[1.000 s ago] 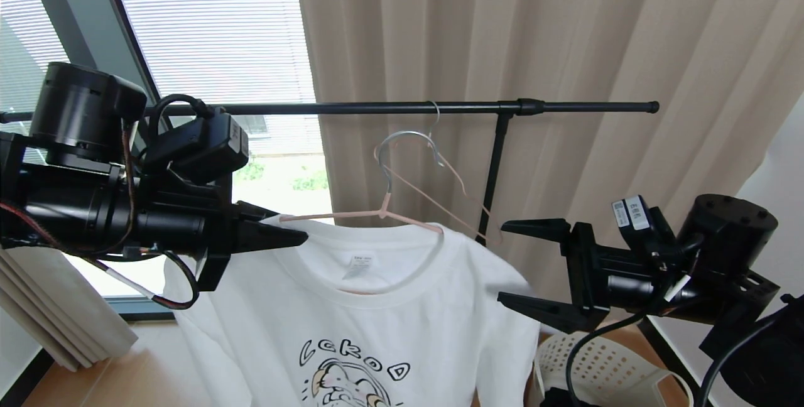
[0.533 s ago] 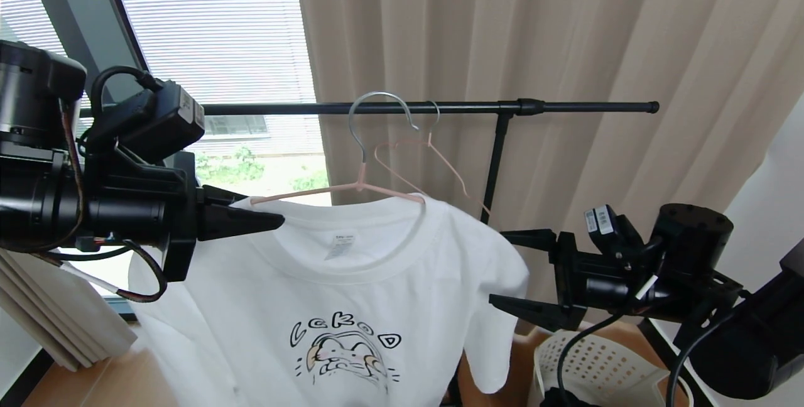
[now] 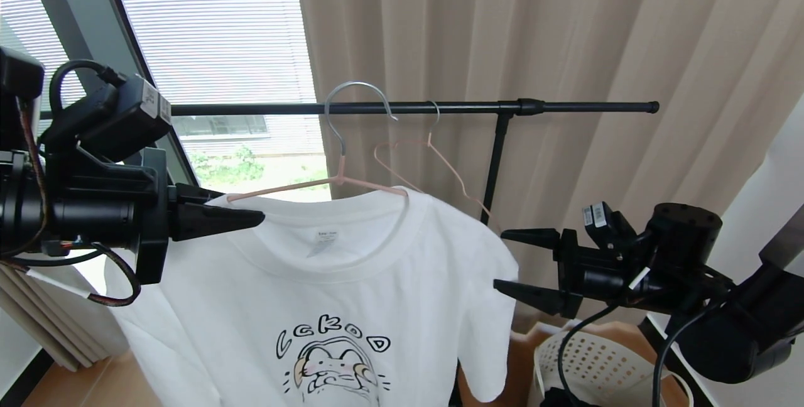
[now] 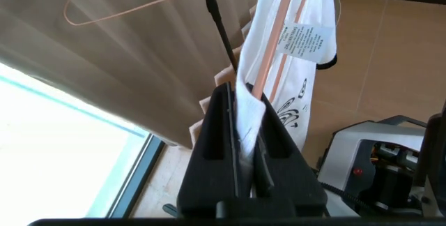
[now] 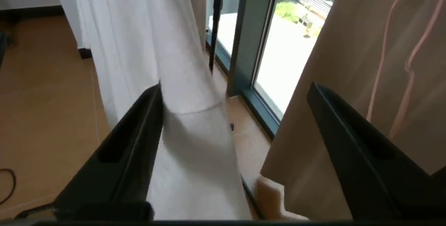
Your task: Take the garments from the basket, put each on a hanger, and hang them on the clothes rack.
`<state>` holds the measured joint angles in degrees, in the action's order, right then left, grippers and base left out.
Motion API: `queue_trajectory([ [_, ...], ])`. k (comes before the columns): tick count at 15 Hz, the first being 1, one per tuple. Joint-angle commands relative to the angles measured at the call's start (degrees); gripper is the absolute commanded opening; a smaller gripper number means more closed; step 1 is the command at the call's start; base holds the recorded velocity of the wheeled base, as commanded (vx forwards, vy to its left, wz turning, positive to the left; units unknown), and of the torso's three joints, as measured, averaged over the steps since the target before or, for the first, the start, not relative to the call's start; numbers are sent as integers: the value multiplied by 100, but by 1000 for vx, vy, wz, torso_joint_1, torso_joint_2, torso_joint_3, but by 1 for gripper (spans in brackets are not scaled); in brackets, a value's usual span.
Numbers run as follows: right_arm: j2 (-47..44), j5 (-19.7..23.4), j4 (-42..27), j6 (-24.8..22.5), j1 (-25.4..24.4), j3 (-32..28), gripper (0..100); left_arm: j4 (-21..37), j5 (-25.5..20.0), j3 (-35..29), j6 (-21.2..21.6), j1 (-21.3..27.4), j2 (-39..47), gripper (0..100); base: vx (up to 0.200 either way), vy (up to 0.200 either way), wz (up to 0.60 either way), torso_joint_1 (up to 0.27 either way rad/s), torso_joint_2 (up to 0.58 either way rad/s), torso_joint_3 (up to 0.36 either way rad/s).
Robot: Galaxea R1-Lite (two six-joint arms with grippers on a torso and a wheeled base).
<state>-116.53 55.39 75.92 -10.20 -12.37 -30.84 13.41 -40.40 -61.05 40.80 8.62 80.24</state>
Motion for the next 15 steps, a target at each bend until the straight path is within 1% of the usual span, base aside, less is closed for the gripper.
queue_trajectory([
  [1,-45,6,-7,1,51,-62,0,-5,-3,32,-2,-44,-87,0,0,0,0,0,0,0],
  [3,-54,6,-7,10,86,-89,0,-5,-3,76,-2,-71,-96,0,0,0,0,0,0,0],
  [8,-54,15,-16,27,358,-229,0,-5,-3,190,-2,-229,-166,0,0,0,0,0,0,0],
  [12,7,15,-16,10,358,-141,0,-5,-3,208,-20,-264,-166,0,0,0,0,0,0,0],
  [15,271,15,-78,1,323,-27,0,-31,-3,199,-99,-264,-158,0,0,0,0,0,0,0],
])
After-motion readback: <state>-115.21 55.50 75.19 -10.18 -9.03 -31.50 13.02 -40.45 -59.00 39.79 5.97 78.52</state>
